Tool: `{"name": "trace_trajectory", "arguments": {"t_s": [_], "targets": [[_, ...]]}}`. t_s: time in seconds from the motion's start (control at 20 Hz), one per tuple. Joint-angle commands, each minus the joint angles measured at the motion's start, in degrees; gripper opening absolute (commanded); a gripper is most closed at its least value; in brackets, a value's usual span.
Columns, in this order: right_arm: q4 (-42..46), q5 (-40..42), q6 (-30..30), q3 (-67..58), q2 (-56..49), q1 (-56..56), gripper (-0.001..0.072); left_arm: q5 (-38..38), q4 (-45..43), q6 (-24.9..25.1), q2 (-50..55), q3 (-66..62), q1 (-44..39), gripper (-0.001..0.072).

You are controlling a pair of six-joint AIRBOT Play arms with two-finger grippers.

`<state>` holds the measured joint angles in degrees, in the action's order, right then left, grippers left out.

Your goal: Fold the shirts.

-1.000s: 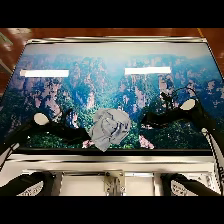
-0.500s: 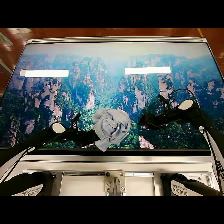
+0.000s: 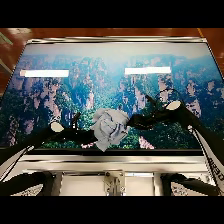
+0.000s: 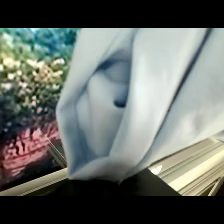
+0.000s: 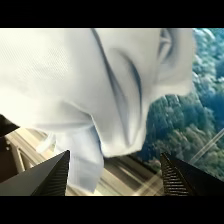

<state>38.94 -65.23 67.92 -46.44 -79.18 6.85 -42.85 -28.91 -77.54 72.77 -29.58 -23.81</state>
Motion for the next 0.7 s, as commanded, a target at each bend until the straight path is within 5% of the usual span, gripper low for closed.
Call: {"name": "trace_trajectory", "arguments": {"t_s": [0.0,0.1,0.15,0.2,0.35,0.65], "targets": [[-1.01,7.37,2.01,0.00,-2.82,4.28,0.0637,-2.86,0.00,2.56,-1.66,0.02,2.14,0.0052],[-2.36,10.67,2.69,0.00,-4.44,5.16,0.0362,-2.45,-0.17,2.51,-3.37,-0.09,2.54,0.0051],[-3.41,11.91,2.43,0.00,-4.59,5.16,0.0162,-2.47,-0.20,2.51,-4.04,-0.44,2.78,0.0051],[-4.11,11.93,1.70,-0.33,-4.50,5.16,0.0062,-2.40,-0.28,2.54,-4.52,-1.29,2.82,0.0051],[-0.02,5.99,-4.26,-6.29,-3.26,4.85,0.0059,-4.13,-6.91,2.12,-6.12,-7.54,3.04,0.0049],[28.30,0.46,-1.09,-29.99,13.81,4.85,0.0058,-21.35,-36.87,-8.28,-12.98,-40.79,7.91,0.0049]]}}
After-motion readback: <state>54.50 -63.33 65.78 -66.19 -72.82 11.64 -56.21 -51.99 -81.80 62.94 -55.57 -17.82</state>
